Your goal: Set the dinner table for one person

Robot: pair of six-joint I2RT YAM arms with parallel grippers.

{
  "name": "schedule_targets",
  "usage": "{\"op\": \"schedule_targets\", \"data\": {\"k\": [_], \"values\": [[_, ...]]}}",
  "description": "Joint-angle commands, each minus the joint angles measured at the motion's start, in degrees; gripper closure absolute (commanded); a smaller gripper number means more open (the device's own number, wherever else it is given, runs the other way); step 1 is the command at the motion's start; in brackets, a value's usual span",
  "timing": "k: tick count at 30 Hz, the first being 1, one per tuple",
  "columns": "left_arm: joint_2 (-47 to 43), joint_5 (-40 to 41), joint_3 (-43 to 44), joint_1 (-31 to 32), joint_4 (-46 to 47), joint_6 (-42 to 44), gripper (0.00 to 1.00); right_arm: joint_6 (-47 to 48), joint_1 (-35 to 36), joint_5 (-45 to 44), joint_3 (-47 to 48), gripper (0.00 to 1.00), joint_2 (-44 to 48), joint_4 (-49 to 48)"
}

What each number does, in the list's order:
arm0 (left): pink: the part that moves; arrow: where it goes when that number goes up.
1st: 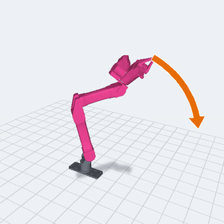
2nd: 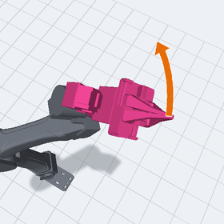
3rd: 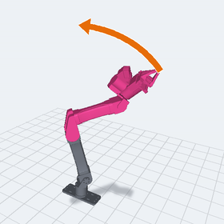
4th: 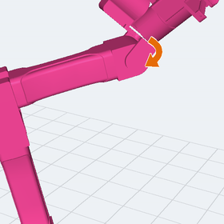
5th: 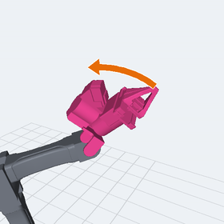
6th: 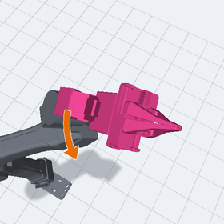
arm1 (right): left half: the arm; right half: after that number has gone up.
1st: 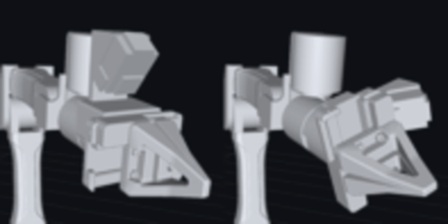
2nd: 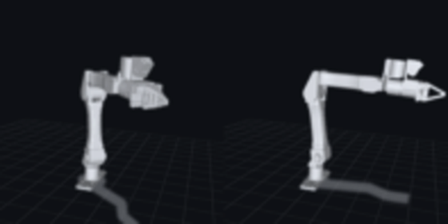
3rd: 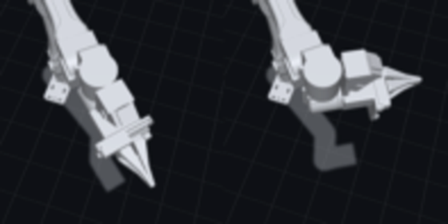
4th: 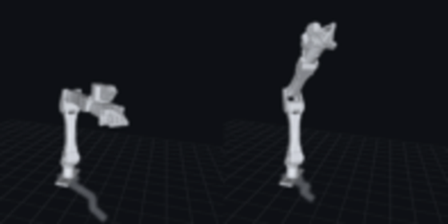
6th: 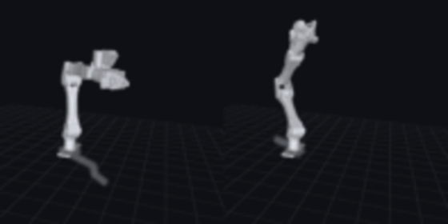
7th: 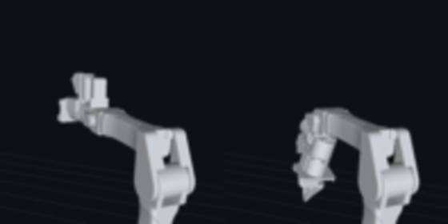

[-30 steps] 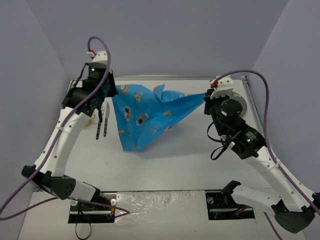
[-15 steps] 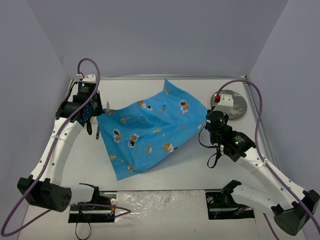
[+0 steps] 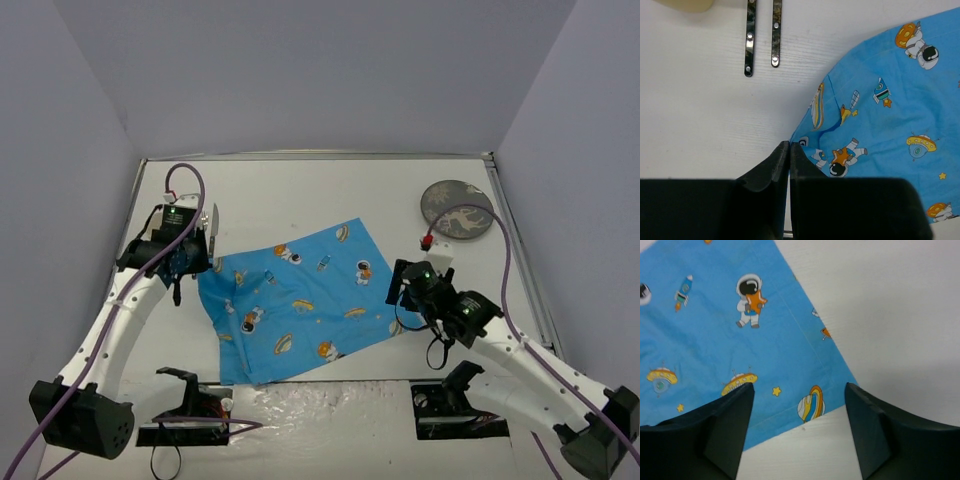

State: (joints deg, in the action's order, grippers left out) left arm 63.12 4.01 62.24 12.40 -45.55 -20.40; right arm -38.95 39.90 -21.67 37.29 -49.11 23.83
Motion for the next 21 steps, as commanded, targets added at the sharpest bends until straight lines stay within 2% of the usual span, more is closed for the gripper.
{"op": "schedule_targets", "data": {"k": [1, 4, 8, 14, 21], "values": [[-0.4, -0.1, -0.8, -0.2, 3.7, 0.1, 1.0, 7.5, 0.5, 2.1, 8.6, 0.24, -12.0, -5.6], [-0.3, 0.9, -2.0, -0.5, 3.9, 0.4, 1.0, 21.0, -0.5, 4.1, 22.0, 0.22, -28.1, -9.1], [-0.7, 0.8, -3.2, -0.8, 4.9, 0.5, 1.0, 33.4, -3.1, 8.1, 34.2, 0.23, -41.2, -11.2], [-0.9, 0.5, -5.0, -1.3, 5.8, 0.4, 1.0, 44.2, -10.1, 21.0, 46.5, 0.25, -55.2, -13.6], [-1.4, 0.3, -5.7, -2.1, 5.8, 0.5, 1.0, 52.7, -15.8, 30.4, 52.7, 0.25, -65.0, -15.2]]}}
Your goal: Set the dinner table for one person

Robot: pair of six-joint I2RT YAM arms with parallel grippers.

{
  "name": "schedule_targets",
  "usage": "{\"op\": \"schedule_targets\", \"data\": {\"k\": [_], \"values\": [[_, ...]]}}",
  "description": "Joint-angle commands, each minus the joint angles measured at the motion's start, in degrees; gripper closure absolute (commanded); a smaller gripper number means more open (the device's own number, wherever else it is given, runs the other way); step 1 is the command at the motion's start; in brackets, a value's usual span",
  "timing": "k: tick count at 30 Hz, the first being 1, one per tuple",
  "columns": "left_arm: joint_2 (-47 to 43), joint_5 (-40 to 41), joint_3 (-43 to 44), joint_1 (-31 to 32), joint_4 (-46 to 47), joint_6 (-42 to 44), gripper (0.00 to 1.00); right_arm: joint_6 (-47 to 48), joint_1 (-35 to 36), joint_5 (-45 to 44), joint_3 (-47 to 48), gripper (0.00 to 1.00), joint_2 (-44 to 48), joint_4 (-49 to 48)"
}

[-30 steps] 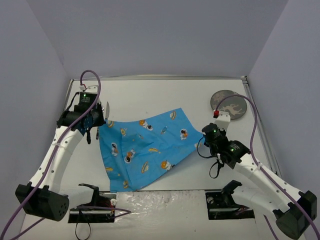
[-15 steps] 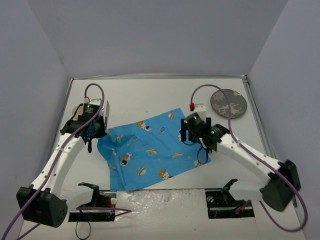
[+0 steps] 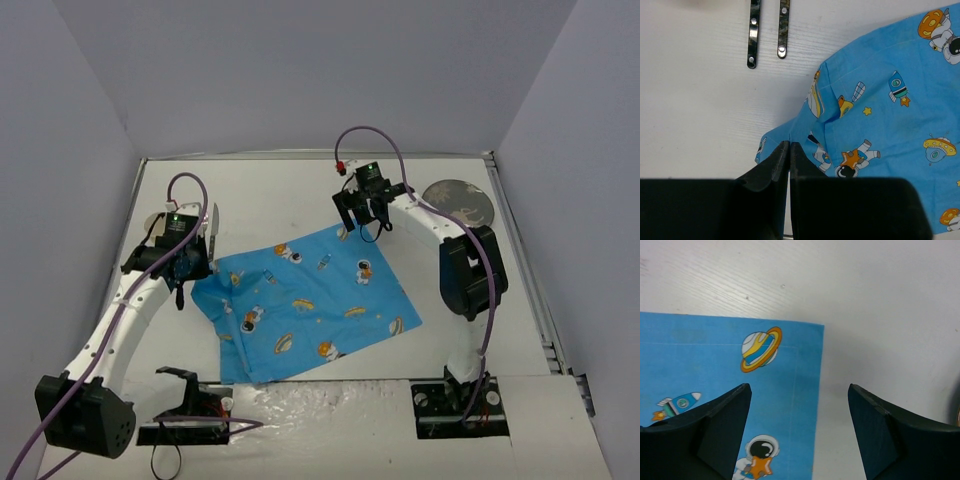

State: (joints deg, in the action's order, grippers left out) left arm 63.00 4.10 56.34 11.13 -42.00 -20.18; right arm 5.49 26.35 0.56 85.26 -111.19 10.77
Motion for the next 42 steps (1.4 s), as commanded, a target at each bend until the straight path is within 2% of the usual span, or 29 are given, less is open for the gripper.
{"op": "schedule_targets", "data": {"k": [1, 12, 24, 27, 28, 30, 33, 34, 36, 37, 40, 42], "values": [[-1.3, 0.0, 0.1, -1.1, 2.3, 0.4, 1.0, 9.4, -2.8, 9.2, 5.4, 0.25, -4.1, -2.1], [-1.3, -1.3, -0.2, -2.9, 2.6, 0.6, 1.0, 14.5, -4.9, 14.1, 10.7, 0.26, -14.5, -2.3], [-1.4, -2.0, -0.4, -3.9, 2.7, 0.7, 1.0, 14.2, -5.8, 17.8, 7.6, 0.31, -18.4, -2.4], [-1.6, -2.0, -0.4, -4.0, 2.7, 0.7, 1.0, 13.4, -6.2, 18.4, 6.8, 0.38, -18.8, -1.3], [-1.6, -2.0, -0.4, -4.0, 2.6, 0.7, 1.0, 13.2, -6.3, 18.4, 6.5, 0.44, -18.6, -1.2], [-1.6, -2.0, -0.4, -4.0, 2.6, 0.7, 1.0, 12.4, -6.4, 18.3, 5.8, 0.5, -18.3, 0.0], [-1.6, -2.2, -0.3, -4.2, 2.7, 0.7, 1.0, 11.8, -6.3, 18.2, 4.2, 0.72, -18.0, 0.7], [-1.6, -2.2, -0.3, -4.2, 2.7, 0.7, 1.0, 11.7, -6.3, 18.0, 3.5, 0.74, -17.8, 0.7], [-1.7, -2.5, -0.3, -4.3, 2.8, 0.9, 1.0, 11.6, -6.4, 17.9, 2.2, 0.94, -17.0, 0.7], [-1.8, -2.7, -0.3, -4.3, 2.9, 1.0, 1.0, 11.6, -6.4, 17.7, 1.5, 0.98, -16.4, 0.7], [-2.3, -2.9, 0.3, -4.4, 2.9, 1.2, 1.0, 10.8, -6.3, 16.0, -0.6, 1.0, -12.1, 0.8], [-2.8, -3.1, 1.4, -4.3, 2.3, 1.5, 1.0, 10.0, -6.3, 14.9, -2.3, 1.0, -5.2, 1.0]]}}
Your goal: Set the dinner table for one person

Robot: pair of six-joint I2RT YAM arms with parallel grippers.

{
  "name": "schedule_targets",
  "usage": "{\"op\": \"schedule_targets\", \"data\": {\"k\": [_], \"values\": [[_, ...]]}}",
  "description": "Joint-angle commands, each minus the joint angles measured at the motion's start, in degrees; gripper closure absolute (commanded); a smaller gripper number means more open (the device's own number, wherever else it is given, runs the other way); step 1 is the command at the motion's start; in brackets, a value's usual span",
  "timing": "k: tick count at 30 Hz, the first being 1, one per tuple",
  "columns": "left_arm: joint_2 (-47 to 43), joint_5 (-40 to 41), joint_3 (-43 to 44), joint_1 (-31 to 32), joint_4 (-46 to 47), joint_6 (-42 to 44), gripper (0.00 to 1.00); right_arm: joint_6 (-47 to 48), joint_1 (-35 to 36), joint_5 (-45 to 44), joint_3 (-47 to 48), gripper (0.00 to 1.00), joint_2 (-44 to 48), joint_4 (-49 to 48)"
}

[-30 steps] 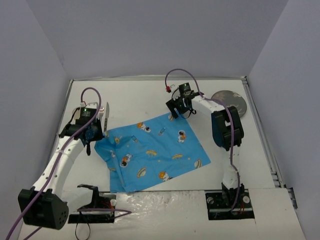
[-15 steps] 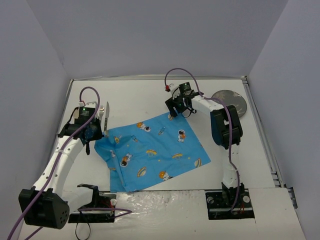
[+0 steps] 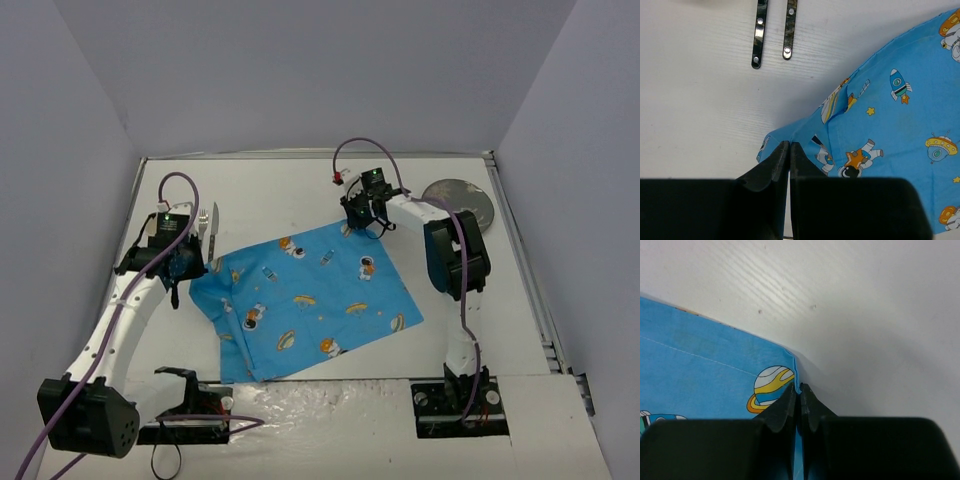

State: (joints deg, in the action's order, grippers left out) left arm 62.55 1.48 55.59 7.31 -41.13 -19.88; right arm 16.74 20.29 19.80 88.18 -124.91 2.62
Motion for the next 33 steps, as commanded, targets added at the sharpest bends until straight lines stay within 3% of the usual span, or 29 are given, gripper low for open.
{"op": "schedule_targets", "data": {"k": [1, 5, 11, 14, 22, 25, 29, 30, 33], "values": [[-2.7, -0.6, 3.7, -0.5, 0.3, 1.4, 1.0, -1.9, -0.3, -5.2, -6.3, 1.0, 10.8, 9.8], [-3.4, -1.2, 11.7, -0.4, -4.8, 2.1, 1.0, -4.0, -0.3, -6.9, -6.7, 1.0, 24.4, 14.4], [0.4, 1.0, 24.9, -0.5, -4.0, 2.5, 1.0, -2.6, -0.6, -12.0, 0.1, 1.0, 32.5, 17.7], [6.6, -0.2, 32.0, -0.5, -2.4, 2.4, 1.0, -1.7, -1.4, -15.6, 5.8, 1.0, 30.9, 17.7], [32.3, -4.1, 67.0, -0.5, -3.4, 7.9, 1.0, 3.9, -3.3, -23.4, 36.3, 1.0, 15.5, 16.9], [38.9, -6.2, 79.5, -0.5, -3.6, 10.9, 1.0, 6.1, -4.4, -26.5, 40.0, 1.0, 15.0, 12.6], [40.1, -6.1, 82.4, -0.4, 2.5, 15.8, 1.0, 8.9, -5.3, -26.8, 24.5, 1.0, 22.9, -5.1], [39.1, -6.2, 78.8, -0.4, 4.2, 17.4, 1.0, 9.4, -5.3, -26.5, 14.4, 1.0, 25.6, -15.7], [33.7, -8.6, 65.5, -0.3, 12.0, 19.3, 1.0, 14.1, -5.5, -23.1, -4.9, 1.0, 35.8, -33.7]]}}
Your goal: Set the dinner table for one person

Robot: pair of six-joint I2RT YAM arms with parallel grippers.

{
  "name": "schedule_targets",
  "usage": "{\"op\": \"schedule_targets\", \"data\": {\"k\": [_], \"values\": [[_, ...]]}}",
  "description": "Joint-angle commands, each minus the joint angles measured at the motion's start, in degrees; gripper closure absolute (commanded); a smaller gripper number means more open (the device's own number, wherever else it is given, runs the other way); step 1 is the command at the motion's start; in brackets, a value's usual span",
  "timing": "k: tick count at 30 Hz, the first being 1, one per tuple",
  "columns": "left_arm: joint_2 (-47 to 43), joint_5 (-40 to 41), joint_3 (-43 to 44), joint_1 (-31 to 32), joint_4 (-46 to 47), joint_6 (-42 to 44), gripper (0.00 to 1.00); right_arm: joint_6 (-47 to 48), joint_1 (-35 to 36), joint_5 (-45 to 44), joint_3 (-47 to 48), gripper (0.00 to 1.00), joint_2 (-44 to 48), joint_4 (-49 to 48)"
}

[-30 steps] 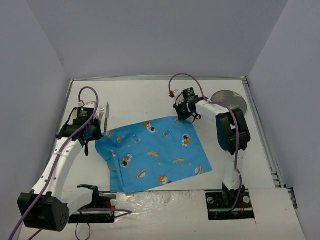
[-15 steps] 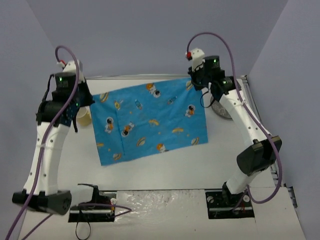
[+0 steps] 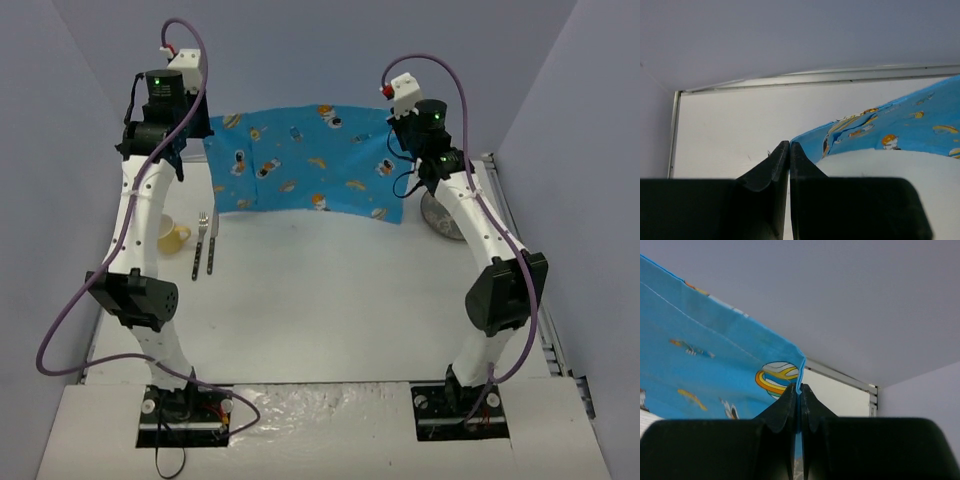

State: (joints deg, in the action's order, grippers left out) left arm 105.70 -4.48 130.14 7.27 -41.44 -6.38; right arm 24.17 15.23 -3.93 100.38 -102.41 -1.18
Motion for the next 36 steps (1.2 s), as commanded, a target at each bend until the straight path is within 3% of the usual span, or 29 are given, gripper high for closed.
{"op": "schedule_targets", "data": {"k": [1, 4, 6, 11, 14, 20, 24, 28, 29, 30, 36], "values": [[-12.4, -3.9, -15.8, -0.1, 16.1, 6.0, 1.0, 7.6, -0.5, 1.2, -23.4, 1.0, 15.8, -35.4], [-22.8, -5.5, -33.9, 0.2, 27.5, 5.7, 1.0, 5.8, -0.9, 2.2, -31.3, 1.0, 19.7, -35.4], [-29.2, -5.2, -46.3, 0.4, 30.0, 4.0, 1.0, 4.5, -1.0, 2.9, -37.9, 1.0, 23.3, -34.5], [-40.3, -3.7, -65.9, 1.1, 31.7, -4.9, 1.0, -1.9, -0.9, 7.0, -50.5, 0.98, 32.7, -29.0], [-44.9, -1.4, -72.9, 1.7, 26.3, -10.8, 1.0, -8.1, 0.0, 9.2, -56.6, 0.97, 38.7, -25.0], [-50.9, 0.7, -83.8, 2.2, 18.1, -21.6, 1.0, -27.6, 4.9, 5.5, -65.6, 0.95, 47.9, -12.6], [-54.3, 1.0, -86.3, 2.5, 12.7, -24.4, 0.96, -42.2, 5.9, 5.7, -68.1, 0.82, 53.1, -3.7], [-58.8, -0.2, -87.5, 2.6, 9.5, -26.7, 0.46, -50.2, 6.0, 5.8, -70.9, 0.47, 59.4, 1.1], [-59.6, -0.8, -87.4, 2.6, 8.8, -26.7, 0.4, -50.6, 5.9, 4.9, -70.9, 0.44, 60.3, 2.3], [-60.4, -1.3, -87.1, 2.6, 8.1, -26.7, 0.35, -51.0, 5.9, 3.7, -70.8, 0.41, 61.0, 3.6], [-63.4, -1.9, -82.5, 2.6, 3.1, -22.9, 0.3, -52.1, 5.8, -1.9, -67.7, 0.32, 61.0, 7.5]]}}
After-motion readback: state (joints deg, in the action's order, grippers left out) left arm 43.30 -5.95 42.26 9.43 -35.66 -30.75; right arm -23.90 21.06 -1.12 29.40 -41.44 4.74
